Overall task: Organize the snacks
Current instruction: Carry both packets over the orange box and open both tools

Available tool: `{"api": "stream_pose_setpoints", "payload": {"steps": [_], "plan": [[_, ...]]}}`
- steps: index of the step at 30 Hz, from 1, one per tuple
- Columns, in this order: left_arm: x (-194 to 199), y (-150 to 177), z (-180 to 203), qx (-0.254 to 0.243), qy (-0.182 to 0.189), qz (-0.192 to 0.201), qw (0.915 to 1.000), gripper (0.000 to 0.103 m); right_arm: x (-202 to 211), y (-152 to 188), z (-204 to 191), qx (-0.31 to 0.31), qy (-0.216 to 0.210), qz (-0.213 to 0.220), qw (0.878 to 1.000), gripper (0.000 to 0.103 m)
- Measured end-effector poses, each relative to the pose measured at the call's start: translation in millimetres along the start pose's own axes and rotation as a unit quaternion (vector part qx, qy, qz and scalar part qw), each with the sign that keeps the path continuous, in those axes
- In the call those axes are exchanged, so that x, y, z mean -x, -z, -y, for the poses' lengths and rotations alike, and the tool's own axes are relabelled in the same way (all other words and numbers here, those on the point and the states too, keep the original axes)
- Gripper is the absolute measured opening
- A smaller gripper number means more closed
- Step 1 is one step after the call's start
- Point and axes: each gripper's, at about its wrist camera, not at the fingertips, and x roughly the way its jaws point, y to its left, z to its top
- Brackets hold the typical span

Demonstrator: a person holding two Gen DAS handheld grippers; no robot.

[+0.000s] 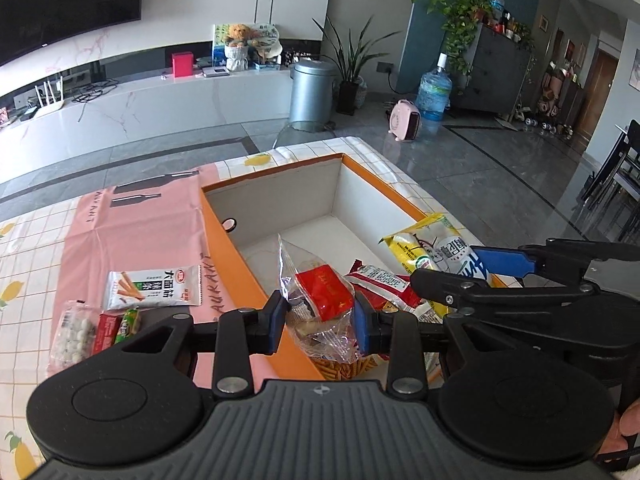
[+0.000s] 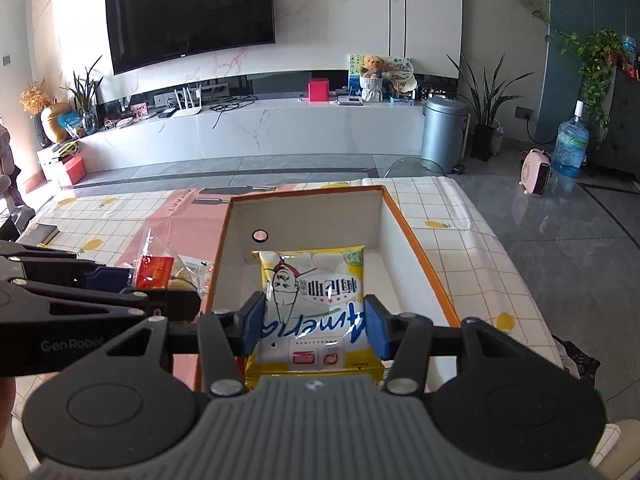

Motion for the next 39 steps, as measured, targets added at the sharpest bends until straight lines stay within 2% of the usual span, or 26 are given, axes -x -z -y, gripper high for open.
{"api": "stream_pose_setpoints", "payload": {"steps": [6, 10, 14, 22, 29, 37, 39], "plan": [[-33, -12, 2, -0.064, 0.012, -0.026, 0.9975, 0.038, -48, -8, 16, 0.018, -0.006, -0.056, 0.998, 0.050], [-54, -13, 8, -0.134, 0.023, -0.044, 0.9897, 0.038, -75, -8, 21, 0.049, -0.007, -0.083, 0.995, 0.050], [-79, -13, 6, -0.162, 0.014, -0.066, 0.9845, 0.038, -103, -9, 27, 0.055, -0.012, -0.112, 0.992, 0.050], [-110, -16, -2, -0.190, 0.019, -0.099, 0.9766, 0.039, -145, -12, 30, 0.080, -0.007, -0.141, 0.987, 0.050], [-131, -21, -2, -0.205, 0.019, -0.127, 0.9702, 0.039, -162, -14, 29, 0.088, -0.010, -0.159, 0.983, 0.051], [-134, -23, 0, -0.210, 0.003, -0.127, 0.9693, 0.042, -167, -14, 29, 0.094, -0.003, -0.176, 0.980, 0.054], [-132, -23, 1, -0.214, -0.004, -0.124, 0.9689, 0.048, -167, -15, 30, 0.090, -0.002, -0.177, 0.980, 0.057]]}}
